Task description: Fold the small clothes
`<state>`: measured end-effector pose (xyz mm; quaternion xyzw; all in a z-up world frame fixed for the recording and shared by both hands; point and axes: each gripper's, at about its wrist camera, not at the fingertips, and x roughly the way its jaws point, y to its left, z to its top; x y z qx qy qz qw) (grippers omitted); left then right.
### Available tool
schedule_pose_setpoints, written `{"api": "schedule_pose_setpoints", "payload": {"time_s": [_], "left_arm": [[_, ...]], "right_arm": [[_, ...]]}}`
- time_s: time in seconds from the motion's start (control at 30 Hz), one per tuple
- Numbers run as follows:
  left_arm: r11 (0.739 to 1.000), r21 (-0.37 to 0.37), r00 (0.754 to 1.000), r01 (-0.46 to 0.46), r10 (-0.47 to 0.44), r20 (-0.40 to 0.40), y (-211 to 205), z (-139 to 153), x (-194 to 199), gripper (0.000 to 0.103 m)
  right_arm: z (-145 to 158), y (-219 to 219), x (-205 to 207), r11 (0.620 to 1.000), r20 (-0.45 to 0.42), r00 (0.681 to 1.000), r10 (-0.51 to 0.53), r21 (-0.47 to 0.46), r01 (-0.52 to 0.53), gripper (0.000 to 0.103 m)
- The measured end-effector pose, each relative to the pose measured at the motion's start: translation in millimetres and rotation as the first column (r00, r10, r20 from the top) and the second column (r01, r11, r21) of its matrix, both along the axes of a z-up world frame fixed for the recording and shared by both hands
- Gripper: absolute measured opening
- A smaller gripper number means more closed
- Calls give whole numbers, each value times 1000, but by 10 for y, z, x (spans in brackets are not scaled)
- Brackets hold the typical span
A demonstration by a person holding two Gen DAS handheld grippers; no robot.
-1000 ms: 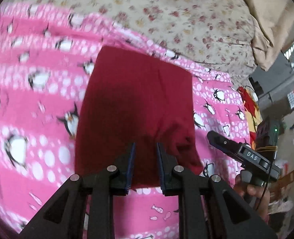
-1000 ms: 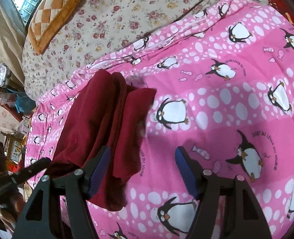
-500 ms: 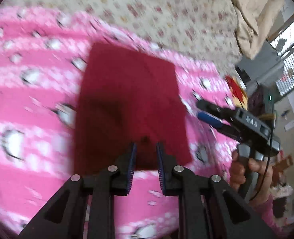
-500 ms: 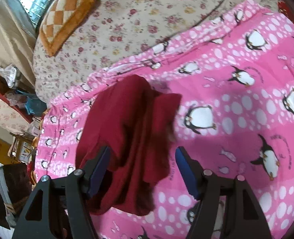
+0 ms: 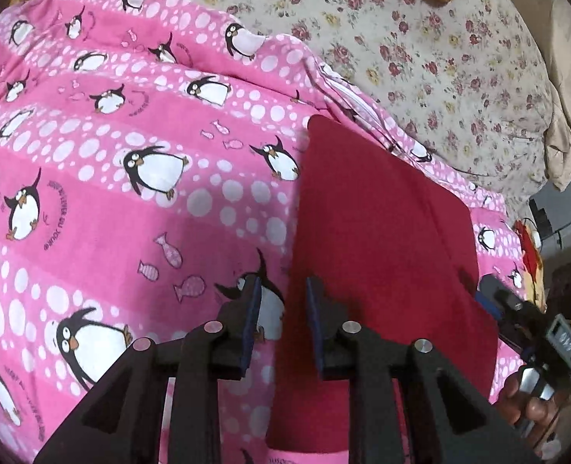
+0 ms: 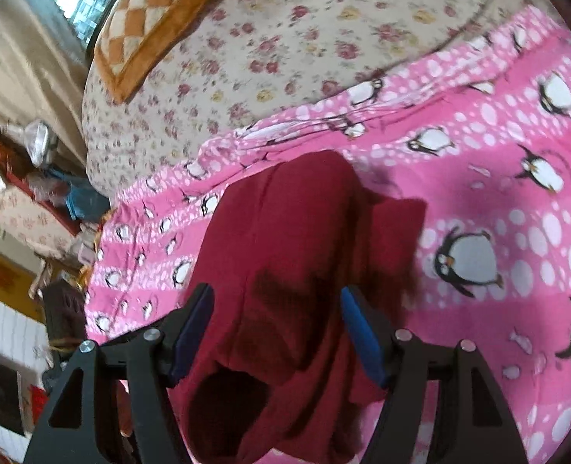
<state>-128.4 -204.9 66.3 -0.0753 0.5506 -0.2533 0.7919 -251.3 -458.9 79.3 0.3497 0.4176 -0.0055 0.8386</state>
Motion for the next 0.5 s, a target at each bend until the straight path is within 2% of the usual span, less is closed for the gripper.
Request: {"api": "schedule_pose_setpoints", "payload": {"time_s": [0.07, 0.1, 0.13, 0.17, 0.2, 0.27, 0.37, 0.47, 0.5], "left_arm": [[1000, -1, 1000, -6, 6, 0, 1, -10, 17, 5], [1000, -3, 1000, -7, 7, -5, 12, -11, 22, 6], [1000, -4, 1000, -4, 4, -13, 21, -6, 26, 6], [1000, -3, 1000, -2, 2, -16, 23, 4, 28, 6], [1000, -3, 1000, 4, -4, -18, 20, 12, 27, 7], [1000, -1, 1000, 19, -19, -15, -1, 45, 22, 7], [999, -22, 999, 47, -47, -3, -68, 143, -1, 16], [996, -50, 998, 69, -69, 8, -168, 192, -13, 28], [995, -58, 997, 77, -77, 12, -211, 176, -11, 33]], "right_arm": [[-82, 62, 65, 999, -26, 999, 22, -42, -24, 54], [-115, 111, 101, 995, -42, 998, 37, -86, -40, 37], [-117, 163, 113, 988, -51, 998, 46, -147, -53, 31], [-81, 202, 97, 981, -37, 998, 60, -184, -66, 28], [-25, 220, 70, 975, -22, 997, 71, -209, -75, 20], [118, 206, -8, 967, 12, 997, 80, -243, -75, 16], [277, 93, -134, 959, 50, 997, 57, -280, -41, 10], [233, -32, -192, 954, 27, 999, 27, -300, -18, 10], [126, -74, -198, 954, -5, 1000, 12, -299, -13, 10]]}}
